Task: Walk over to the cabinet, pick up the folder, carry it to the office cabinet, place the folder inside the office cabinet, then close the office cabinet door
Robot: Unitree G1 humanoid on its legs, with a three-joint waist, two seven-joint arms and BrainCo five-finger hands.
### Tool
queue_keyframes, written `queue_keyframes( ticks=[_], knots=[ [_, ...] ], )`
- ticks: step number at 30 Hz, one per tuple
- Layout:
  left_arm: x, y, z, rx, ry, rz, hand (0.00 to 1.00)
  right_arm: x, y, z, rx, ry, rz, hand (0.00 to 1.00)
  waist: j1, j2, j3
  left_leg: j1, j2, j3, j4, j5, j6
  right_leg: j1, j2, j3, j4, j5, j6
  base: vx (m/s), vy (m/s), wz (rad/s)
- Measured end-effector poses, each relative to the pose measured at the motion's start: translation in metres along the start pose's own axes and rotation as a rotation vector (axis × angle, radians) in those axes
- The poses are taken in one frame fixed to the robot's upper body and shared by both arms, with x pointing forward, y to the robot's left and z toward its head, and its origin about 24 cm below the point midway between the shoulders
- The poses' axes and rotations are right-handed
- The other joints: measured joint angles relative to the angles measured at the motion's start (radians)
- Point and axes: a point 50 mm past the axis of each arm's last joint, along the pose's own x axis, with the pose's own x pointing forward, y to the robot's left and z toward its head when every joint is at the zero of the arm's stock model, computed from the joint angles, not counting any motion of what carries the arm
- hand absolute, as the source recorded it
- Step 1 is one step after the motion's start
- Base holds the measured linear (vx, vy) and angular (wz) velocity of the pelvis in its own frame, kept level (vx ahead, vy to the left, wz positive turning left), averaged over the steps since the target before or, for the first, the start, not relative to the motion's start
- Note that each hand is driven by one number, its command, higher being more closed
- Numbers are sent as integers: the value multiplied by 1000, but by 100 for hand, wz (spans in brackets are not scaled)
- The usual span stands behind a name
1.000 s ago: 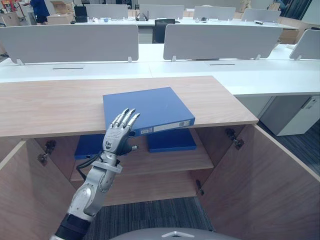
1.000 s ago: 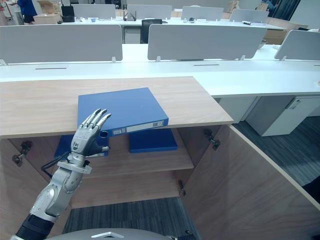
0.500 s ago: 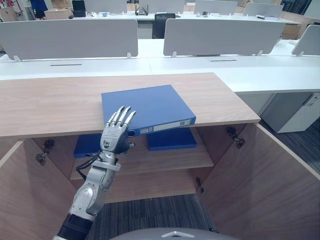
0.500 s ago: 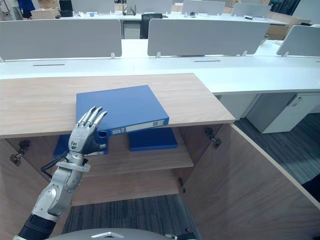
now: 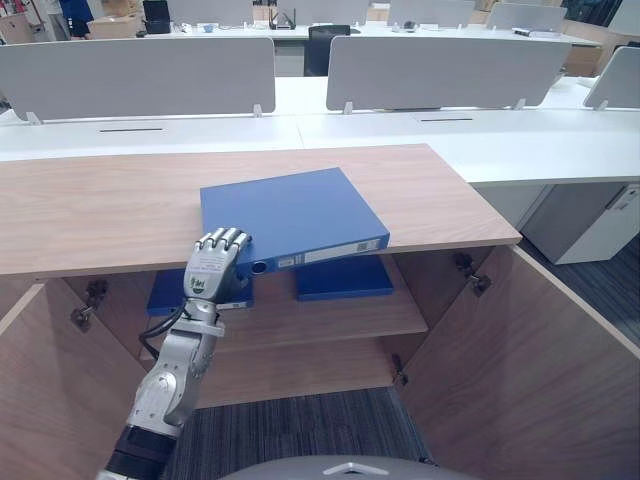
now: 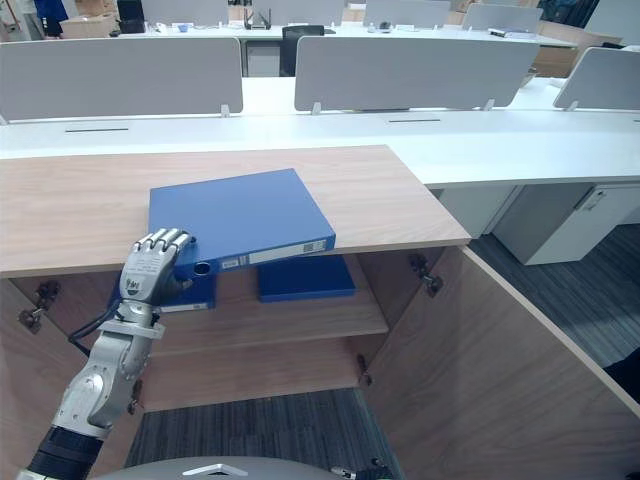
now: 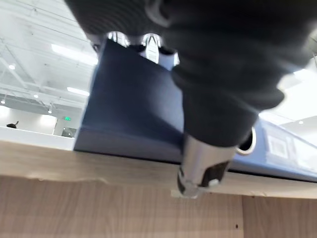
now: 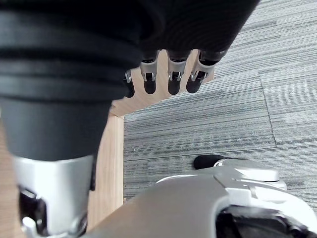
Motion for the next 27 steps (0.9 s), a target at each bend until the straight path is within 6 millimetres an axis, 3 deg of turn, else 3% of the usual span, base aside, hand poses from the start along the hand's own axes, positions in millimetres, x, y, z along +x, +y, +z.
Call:
queue_keyframes(
  ticks=[7, 12, 16, 24, 27],
  knots=[
    [7, 13, -23, 70, 48, 54, 100, 0, 0, -1, 9, 3, 0, 0, 0, 1, 1, 3, 1, 11, 0, -3, 0, 1, 0, 3, -5, 1, -1, 0, 0, -4],
    [8, 16, -23, 49, 65, 93, 100, 0, 0, -1, 9, 3, -1, 0, 1, -1, 0, 3, 1, 10, 0, -5, 0, 1, 0, 2, -6, 1, -1, 0, 0, 0],
    [9, 29, -7, -59, 52, 168, 100, -1, 0, -3, 6, 8, -1, 0, 4, -6, -1, 1, 1, 9, 0, -7, 0, 1, -1, 5, -1, 3, 2, 0, 0, 0],
    [5, 56, 44, -478, -82, 301, 100, -2, 2, -7, 9, 8, -2, 0, 11, -6, -9, -19, 3, 23, 0, -6, 1, -41, 2, 40, 36, 5, 6, -16, -12, -6],
    [5, 63, 51, -612, -83, 338, 100, -2, 1, -4, 21, -2, -22, 0, 13, -3, -14, -22, 6, 43, 0, -5, 2, -65, 5, 64, 54, 5, 6, -67, -15, -19]
  ],
)
